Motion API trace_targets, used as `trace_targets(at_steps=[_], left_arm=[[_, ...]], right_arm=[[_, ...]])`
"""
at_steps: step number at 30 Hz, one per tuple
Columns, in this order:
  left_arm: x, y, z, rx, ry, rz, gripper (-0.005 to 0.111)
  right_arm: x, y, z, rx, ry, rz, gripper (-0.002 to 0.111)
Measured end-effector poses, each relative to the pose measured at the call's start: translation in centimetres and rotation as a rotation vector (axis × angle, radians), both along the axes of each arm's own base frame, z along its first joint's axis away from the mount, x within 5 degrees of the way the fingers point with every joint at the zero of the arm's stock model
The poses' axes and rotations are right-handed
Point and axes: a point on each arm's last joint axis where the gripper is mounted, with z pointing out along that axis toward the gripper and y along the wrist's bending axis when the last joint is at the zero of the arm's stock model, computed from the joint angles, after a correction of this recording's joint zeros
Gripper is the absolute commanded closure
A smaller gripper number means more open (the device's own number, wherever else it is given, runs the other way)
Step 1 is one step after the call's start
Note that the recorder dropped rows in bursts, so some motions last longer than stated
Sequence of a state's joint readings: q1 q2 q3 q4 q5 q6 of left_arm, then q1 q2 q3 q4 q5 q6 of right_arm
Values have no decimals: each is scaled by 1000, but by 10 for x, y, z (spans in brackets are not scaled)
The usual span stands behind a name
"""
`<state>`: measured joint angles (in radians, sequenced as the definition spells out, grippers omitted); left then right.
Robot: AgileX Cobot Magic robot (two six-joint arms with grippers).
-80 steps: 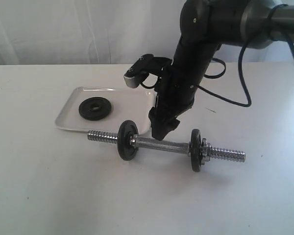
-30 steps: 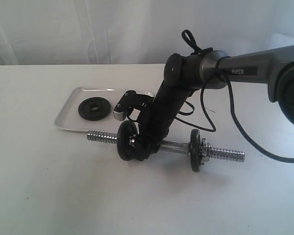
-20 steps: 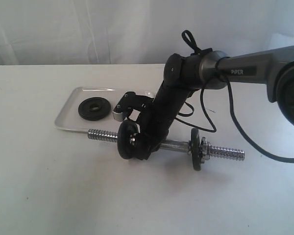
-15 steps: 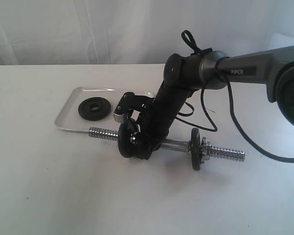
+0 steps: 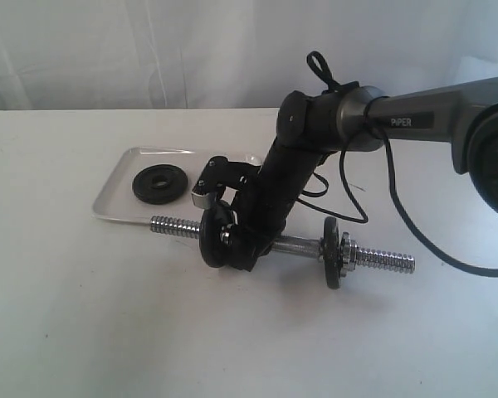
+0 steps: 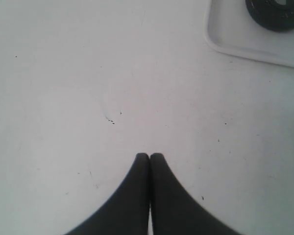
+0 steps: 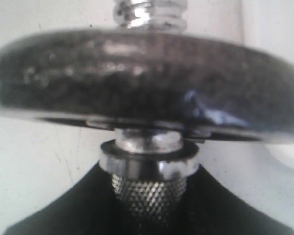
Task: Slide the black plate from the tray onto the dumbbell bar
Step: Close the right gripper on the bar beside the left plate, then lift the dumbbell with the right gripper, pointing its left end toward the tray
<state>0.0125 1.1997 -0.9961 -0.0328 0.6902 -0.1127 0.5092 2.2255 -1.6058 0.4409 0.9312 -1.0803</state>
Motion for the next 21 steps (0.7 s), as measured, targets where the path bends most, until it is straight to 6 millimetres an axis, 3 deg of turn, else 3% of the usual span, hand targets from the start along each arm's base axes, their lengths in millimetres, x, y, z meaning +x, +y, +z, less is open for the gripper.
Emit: trace_targets(at_steps=[13,21], left_arm=[[19,-4,-17,-64,34,6,107],[21,-4,-18,-52,19,-10,107]], right_arm=[[-3,-2,6,-12,-13,25,108],[-4,-8,10,-41,-23,55,108]])
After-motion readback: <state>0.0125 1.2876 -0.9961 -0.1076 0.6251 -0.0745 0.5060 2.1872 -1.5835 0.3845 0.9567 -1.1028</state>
